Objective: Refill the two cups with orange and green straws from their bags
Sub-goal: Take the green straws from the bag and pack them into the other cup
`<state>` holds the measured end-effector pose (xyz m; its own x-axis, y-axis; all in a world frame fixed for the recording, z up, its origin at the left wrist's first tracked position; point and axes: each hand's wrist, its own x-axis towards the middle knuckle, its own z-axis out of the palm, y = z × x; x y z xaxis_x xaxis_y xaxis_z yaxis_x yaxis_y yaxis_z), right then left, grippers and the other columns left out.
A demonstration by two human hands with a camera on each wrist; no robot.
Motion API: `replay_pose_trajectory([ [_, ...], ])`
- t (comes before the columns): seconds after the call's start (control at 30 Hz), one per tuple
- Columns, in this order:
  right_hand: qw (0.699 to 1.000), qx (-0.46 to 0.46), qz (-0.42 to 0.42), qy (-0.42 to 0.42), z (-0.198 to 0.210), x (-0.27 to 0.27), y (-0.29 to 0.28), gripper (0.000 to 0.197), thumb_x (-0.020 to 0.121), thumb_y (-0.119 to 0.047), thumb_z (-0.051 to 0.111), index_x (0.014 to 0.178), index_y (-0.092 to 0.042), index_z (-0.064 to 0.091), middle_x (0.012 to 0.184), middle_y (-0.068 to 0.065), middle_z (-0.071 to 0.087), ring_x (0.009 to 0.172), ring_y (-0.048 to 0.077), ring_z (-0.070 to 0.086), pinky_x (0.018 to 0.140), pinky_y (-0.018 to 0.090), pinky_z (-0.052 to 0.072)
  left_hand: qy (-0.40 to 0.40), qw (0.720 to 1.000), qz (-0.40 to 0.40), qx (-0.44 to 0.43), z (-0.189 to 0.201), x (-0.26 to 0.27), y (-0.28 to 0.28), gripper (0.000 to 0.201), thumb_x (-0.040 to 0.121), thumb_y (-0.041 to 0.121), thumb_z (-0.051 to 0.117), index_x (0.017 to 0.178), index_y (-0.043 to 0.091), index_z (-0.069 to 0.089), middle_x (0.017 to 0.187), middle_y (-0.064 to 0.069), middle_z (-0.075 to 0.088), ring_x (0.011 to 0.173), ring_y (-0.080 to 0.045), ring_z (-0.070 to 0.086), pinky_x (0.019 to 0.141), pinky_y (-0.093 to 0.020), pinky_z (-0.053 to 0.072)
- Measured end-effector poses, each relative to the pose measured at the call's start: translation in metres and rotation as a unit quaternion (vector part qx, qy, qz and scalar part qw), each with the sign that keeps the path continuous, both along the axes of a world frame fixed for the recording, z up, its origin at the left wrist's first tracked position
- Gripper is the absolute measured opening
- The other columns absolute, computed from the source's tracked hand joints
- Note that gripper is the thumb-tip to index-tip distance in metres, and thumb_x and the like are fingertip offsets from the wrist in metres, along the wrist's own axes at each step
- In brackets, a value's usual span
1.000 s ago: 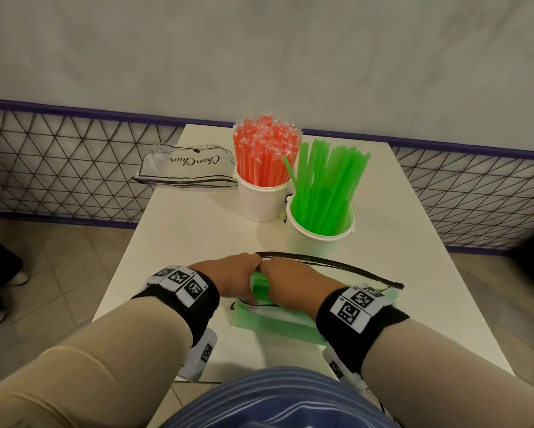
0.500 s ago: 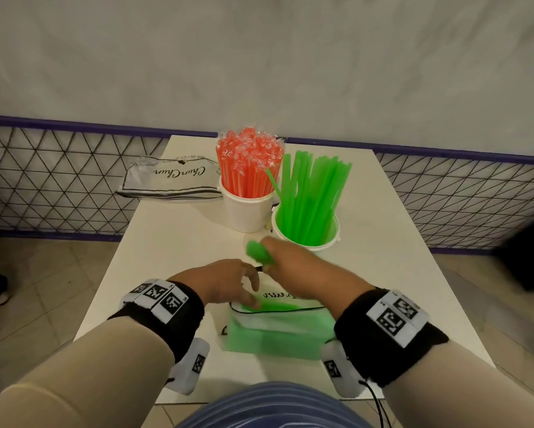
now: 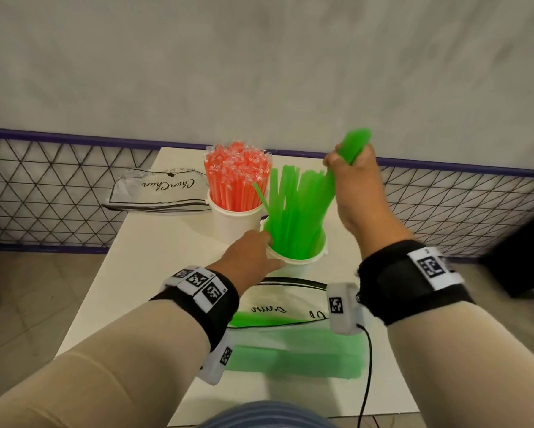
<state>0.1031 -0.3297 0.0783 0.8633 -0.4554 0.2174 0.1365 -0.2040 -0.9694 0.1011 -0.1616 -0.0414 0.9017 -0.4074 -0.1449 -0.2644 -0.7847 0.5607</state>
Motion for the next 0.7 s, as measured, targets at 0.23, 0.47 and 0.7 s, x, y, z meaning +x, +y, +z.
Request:
replay_pose_trajectory([
  [0.23,0.964,-0.147,-0.053,0.214,-0.077,0.02,-0.002,0.041,0.096,-0.019,0.056,0.13,0.0,0.04,0.132,0.015,0.037,0.112,0.034,0.051,0.098,0.042,0.045,-0.001,0.999,0.032,-0.042,-0.005,-0.002,-0.001,0.046,0.084,0.044,0.07,0.119,0.02,0.053,0.12,-0.001,0.058,0.101,-0.019,0.053,0.08,-0.026,0.037],
  [0.47,0.93,-0.316,-0.056,0.18,-0.082,0.015,-0.003,0.071,0.077,-0.016,0.081,0.132,-0.003,0.039,0.131,0.016,0.04,0.112,0.034,0.054,0.094,0.034,0.043,-0.002,0.999,0.03,-0.038,-0.004,-0.005,-0.001,0.048,0.085,0.044,0.068,0.122,0.019,0.051,0.123,0.0,0.056,0.102,-0.019,0.052,0.079,-0.026,0.037],
  [0.7,0.951,-0.232,-0.062,0.193,-0.087,0.001,-0.005,0.111,0.068,-0.001,0.084,0.15,-0.015,0.01,0.136,0.017,0.033,0.117,0.034,0.053,0.093,0.031,0.044,-0.005,0.999,0.011,-0.05,-0.004,-0.004,-0.001,0.038,0.085,0.042,0.07,0.111,0.019,0.056,0.128,-0.001,0.05,0.098,-0.02,0.052,0.08,-0.025,0.037],
])
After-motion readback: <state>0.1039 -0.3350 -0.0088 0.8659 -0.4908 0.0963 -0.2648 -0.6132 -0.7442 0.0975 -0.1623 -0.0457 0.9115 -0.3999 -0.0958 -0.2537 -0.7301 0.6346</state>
